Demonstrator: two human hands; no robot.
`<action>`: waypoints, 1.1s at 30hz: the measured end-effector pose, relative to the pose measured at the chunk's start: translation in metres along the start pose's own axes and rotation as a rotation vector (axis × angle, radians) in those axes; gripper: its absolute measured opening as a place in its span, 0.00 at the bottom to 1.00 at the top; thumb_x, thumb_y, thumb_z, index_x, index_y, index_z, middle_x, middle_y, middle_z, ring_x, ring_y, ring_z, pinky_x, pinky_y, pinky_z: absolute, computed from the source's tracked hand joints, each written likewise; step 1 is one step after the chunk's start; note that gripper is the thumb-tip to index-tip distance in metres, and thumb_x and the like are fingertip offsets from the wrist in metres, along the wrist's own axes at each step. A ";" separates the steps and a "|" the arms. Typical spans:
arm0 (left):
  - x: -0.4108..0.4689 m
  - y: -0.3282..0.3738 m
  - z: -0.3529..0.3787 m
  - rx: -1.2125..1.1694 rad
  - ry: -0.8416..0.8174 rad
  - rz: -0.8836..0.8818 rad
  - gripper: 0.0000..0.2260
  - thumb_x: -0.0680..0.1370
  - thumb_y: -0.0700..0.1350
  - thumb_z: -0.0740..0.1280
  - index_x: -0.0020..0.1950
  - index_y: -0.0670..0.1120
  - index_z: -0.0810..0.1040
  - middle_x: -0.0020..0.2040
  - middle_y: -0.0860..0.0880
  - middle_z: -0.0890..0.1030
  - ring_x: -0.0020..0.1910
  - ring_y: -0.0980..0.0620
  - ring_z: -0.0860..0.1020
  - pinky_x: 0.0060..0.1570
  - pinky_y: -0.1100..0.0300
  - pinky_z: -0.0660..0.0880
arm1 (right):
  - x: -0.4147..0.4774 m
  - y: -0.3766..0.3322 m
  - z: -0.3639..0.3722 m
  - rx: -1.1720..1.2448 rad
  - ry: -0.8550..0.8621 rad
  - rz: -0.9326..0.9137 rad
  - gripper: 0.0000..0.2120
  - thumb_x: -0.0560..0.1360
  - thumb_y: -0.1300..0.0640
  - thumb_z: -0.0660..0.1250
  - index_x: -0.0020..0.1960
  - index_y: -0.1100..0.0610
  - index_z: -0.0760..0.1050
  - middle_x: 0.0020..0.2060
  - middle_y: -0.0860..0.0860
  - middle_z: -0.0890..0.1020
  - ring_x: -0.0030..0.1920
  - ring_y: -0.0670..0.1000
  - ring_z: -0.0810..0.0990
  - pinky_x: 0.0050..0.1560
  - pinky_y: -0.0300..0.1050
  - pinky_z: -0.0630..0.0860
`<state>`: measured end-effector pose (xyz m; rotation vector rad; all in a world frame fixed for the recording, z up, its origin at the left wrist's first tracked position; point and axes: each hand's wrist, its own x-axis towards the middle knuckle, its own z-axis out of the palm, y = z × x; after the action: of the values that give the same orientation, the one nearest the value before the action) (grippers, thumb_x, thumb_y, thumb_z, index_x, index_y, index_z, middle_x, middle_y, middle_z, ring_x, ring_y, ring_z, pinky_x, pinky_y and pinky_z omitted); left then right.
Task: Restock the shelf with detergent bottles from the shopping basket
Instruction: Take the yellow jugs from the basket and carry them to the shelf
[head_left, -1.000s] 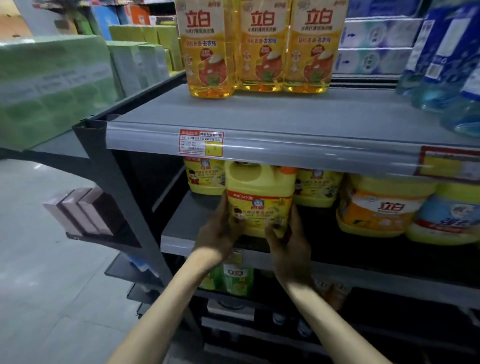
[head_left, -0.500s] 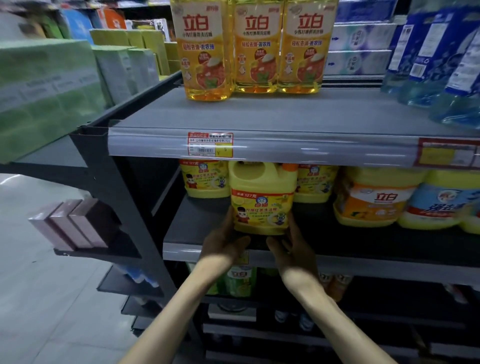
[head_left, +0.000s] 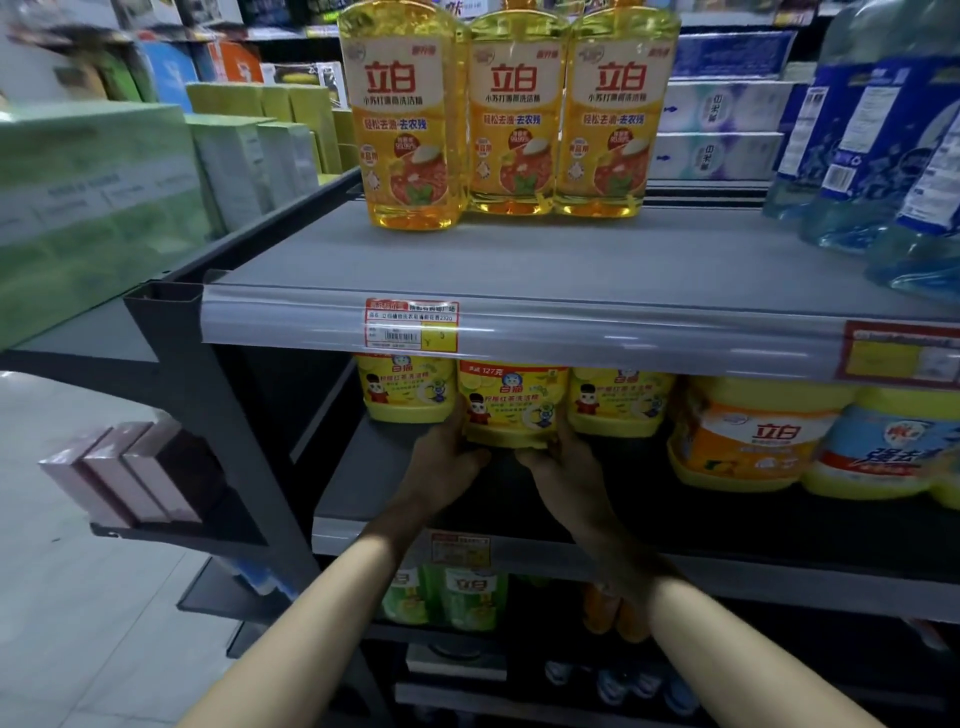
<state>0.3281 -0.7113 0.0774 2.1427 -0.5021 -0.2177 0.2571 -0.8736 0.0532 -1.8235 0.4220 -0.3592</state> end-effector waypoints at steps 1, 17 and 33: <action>0.005 -0.001 0.001 -0.004 0.001 -0.014 0.36 0.78 0.45 0.73 0.83 0.59 0.62 0.68 0.53 0.81 0.67 0.51 0.78 0.59 0.61 0.73 | 0.005 0.000 0.002 -0.007 0.000 0.009 0.41 0.77 0.57 0.73 0.84 0.39 0.59 0.65 0.48 0.83 0.62 0.53 0.81 0.62 0.48 0.77; 0.019 0.000 0.005 0.051 -0.055 -0.087 0.49 0.76 0.50 0.74 0.87 0.57 0.44 0.78 0.43 0.73 0.75 0.42 0.72 0.68 0.57 0.71 | 0.022 -0.007 -0.007 -0.133 -0.118 0.080 0.47 0.82 0.58 0.68 0.85 0.39 0.39 0.56 0.48 0.79 0.40 0.40 0.75 0.36 0.33 0.75; -0.063 0.021 0.009 0.459 -0.168 0.055 0.21 0.83 0.50 0.65 0.76 0.52 0.74 0.70 0.45 0.79 0.67 0.41 0.78 0.63 0.50 0.77 | -0.059 -0.005 -0.034 -0.748 -0.161 -0.039 0.31 0.84 0.47 0.66 0.83 0.55 0.63 0.79 0.56 0.69 0.79 0.57 0.67 0.79 0.51 0.63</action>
<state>0.2621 -0.7018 0.0877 2.5638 -0.7666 -0.2738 0.1902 -0.8741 0.0657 -2.5689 0.4413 -0.0715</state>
